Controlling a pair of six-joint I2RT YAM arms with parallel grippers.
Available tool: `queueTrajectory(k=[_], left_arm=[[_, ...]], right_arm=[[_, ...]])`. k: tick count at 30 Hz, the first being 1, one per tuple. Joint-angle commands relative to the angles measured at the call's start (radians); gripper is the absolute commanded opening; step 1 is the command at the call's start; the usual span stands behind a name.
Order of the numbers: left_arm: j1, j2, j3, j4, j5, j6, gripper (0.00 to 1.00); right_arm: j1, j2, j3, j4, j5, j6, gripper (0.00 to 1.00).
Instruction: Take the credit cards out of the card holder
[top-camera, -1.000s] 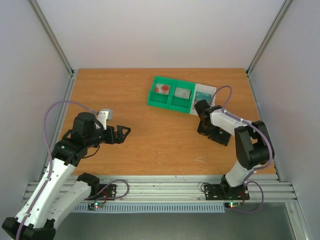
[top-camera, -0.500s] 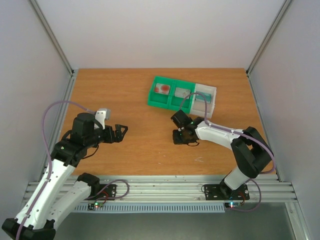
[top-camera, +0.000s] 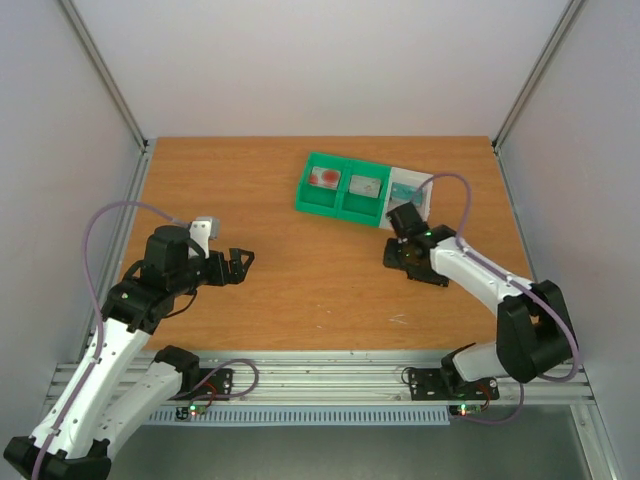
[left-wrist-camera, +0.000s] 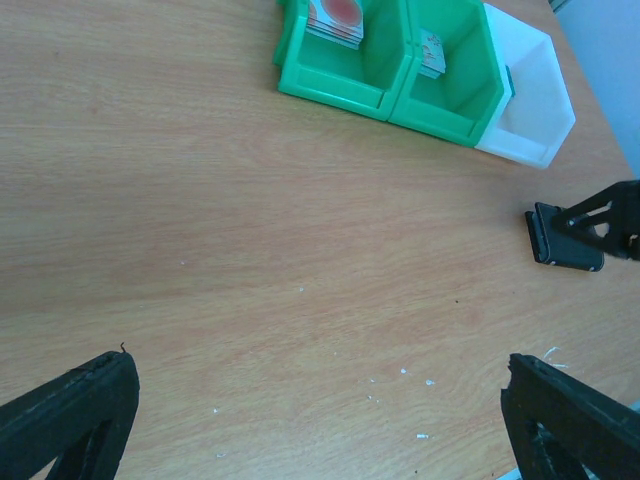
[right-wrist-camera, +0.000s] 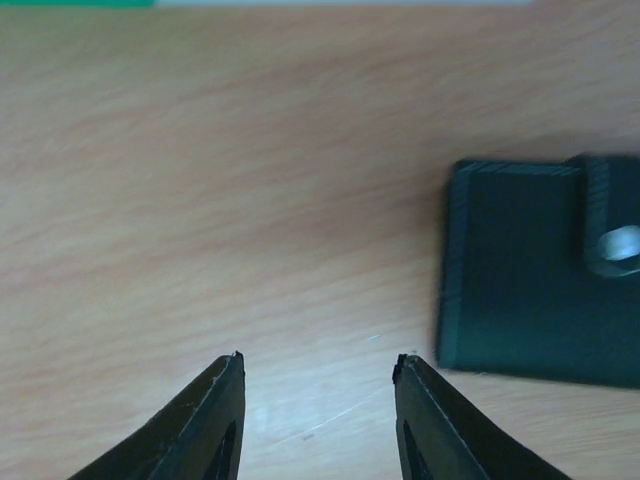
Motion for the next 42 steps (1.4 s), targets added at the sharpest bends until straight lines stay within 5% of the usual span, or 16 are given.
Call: queueTrajectory(k=[1,7,13,27,42], left_arm=[[-0.004,-0.006,0.014,0.015,-0.004,0.017,0.99],[-0.004,-0.002,0.015,0.016,0.007,0.021,0.99],[-0.004,-0.002,0.015,0.012,0.012,0.023,0.99],[-0.002,0.015,0.021,0.002,0.002,0.026,0.99],[-0.002,0.106,0.036,-0.040,-0.006,0.030,0.99]], right_arm=[[-0.157,-0.047,-0.032,-0.013,-0.040,0.014,0.46],[-0.365,-0.047,-0.072,0.027,-0.139,0.019,0.78],[-0.532,-0.028,-0.090,0.056,-0.164,0.006,0.98],[-0.602,0.141,-0.079,0.157,-0.352,-0.103,0.95],[-0.508,0.183,-0.068,0.233,-0.524,-0.187,0.65]])
